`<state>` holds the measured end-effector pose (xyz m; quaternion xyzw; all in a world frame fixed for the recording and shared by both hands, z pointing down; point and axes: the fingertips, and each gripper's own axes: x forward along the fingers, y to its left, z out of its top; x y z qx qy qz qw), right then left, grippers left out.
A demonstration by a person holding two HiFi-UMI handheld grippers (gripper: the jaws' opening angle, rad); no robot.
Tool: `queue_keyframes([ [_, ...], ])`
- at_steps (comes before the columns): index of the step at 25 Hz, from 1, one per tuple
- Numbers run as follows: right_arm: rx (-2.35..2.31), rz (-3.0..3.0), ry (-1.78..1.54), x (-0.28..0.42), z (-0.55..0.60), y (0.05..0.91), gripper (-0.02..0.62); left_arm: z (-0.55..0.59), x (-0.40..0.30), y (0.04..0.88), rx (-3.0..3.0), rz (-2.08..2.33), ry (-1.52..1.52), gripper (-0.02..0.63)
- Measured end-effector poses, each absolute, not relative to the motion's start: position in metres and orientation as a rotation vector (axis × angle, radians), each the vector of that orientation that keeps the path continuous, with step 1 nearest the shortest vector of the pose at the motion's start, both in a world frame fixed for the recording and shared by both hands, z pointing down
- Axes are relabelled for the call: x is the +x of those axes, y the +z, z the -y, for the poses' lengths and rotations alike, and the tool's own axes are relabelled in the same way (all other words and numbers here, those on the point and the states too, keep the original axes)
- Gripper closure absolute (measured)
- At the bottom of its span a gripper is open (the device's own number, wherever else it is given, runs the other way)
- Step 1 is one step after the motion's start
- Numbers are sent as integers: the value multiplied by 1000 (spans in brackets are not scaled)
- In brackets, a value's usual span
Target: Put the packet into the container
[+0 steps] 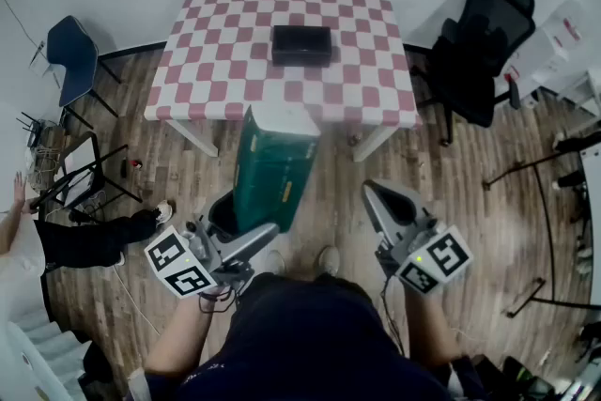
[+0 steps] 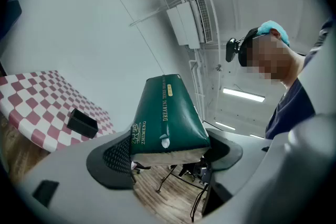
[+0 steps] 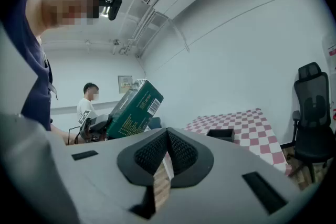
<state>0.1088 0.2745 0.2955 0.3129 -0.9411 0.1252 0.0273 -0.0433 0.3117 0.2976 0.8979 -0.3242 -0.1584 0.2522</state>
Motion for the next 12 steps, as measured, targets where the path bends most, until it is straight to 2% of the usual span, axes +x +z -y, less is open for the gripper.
queue_keyframes([
  [12,895,2945,401,133,-259,299,580,-297,-16,306,2430,934,-396,190],
])
